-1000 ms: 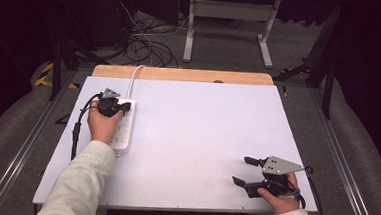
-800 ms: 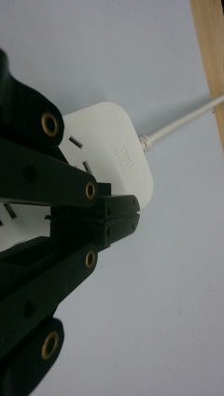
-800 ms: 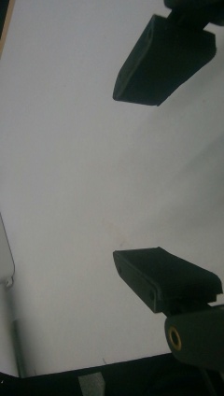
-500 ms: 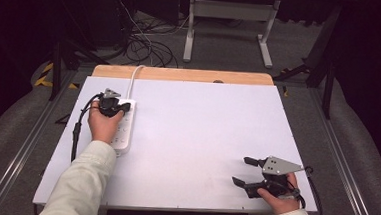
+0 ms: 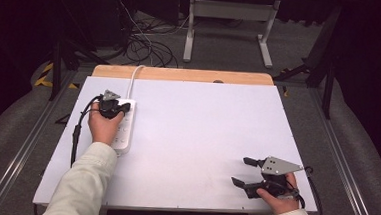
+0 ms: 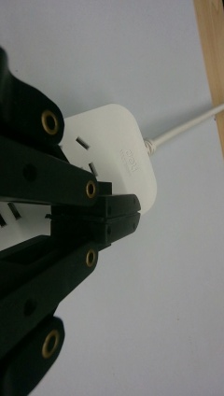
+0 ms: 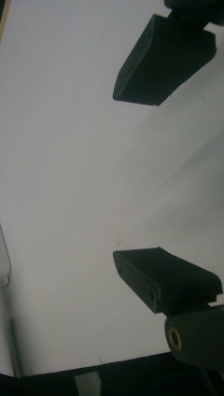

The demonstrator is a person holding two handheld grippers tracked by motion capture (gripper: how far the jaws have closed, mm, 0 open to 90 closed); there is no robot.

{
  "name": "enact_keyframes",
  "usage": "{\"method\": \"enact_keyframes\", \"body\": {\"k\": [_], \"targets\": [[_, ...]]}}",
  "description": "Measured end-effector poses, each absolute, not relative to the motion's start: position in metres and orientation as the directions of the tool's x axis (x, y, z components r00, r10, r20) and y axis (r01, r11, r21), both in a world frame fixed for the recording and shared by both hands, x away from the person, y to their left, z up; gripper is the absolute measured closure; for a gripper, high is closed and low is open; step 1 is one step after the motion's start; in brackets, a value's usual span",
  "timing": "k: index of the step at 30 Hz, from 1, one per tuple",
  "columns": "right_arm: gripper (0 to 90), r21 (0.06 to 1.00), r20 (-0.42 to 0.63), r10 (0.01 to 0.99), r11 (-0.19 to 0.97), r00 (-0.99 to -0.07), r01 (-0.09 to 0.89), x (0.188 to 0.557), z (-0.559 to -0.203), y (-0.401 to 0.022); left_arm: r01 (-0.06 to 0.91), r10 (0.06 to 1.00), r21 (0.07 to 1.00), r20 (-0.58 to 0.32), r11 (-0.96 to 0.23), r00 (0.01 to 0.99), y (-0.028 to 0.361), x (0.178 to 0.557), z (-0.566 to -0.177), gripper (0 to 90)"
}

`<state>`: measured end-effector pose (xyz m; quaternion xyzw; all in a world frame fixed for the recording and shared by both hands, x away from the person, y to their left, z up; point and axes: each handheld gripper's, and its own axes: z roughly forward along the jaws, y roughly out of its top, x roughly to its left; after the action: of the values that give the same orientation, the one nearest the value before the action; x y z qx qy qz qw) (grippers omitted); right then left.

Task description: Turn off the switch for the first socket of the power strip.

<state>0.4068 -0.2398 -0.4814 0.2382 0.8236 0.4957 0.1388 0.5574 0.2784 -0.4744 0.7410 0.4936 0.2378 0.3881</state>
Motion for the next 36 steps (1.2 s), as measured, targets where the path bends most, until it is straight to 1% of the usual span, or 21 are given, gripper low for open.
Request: {"method": "enact_keyframes", "body": {"k": [8,14,20,23,28,32,33,35,36], "targets": [[19.7,0.881,0.009,0.53,0.397,-0.848,0.258,0.407,-0.482,-0.24,0.542,0.915,0.814,-0.032,-0.209,0.401,0.279,0.557,-0.475,90.0],[19.7,0.879,0.008,0.53,0.401,-0.848,0.259,0.407,-0.483,-0.24,0.543,0.916,0.808,-0.01,-0.229,0.4,0.276,0.556,-0.474,90.0],[19.7,0.876,0.01,0.526,0.405,-0.85,0.261,0.407,-0.483,-0.239,0.55,0.913,0.807,-0.034,-0.215,0.407,0.277,0.556,-0.474,90.0],[19.6,0.876,0.01,0.527,0.406,-0.85,0.261,0.407,-0.483,-0.24,0.547,0.913,0.806,-0.023,-0.224,0.407,0.276,0.556,-0.474,90.0],[19.6,0.876,0.009,0.525,0.407,-0.851,0.26,0.407,-0.484,-0.239,0.565,0.917,0.795,-0.03,-0.22,0.399,0.276,0.557,-0.474,90.0],[19.7,0.878,0.004,0.523,0.407,-0.852,0.254,0.406,-0.483,-0.239,0.572,0.915,0.799,-0.07,-0.188,0.398,0.279,0.557,-0.474,90.0],[19.7,0.878,0.004,0.523,0.407,-0.852,0.254,0.406,-0.483,-0.239,0.566,0.913,0.806,-0.082,-0.174,0.399,0.28,0.557,-0.473,90.0],[19.5,0.88,0.008,0.527,0.4,-0.85,0.256,0.407,-0.483,-0.239,0.575,0.916,0.798,-0.079,-0.178,0.394,0.281,0.556,-0.467,90.0],[19.4,0.88,0.008,0.528,0.399,-0.849,0.256,0.407,-0.483,-0.239,0.561,0.909,0.807,-0.075,-0.186,0.409,0.279,0.554,-0.462,90.0]]}}
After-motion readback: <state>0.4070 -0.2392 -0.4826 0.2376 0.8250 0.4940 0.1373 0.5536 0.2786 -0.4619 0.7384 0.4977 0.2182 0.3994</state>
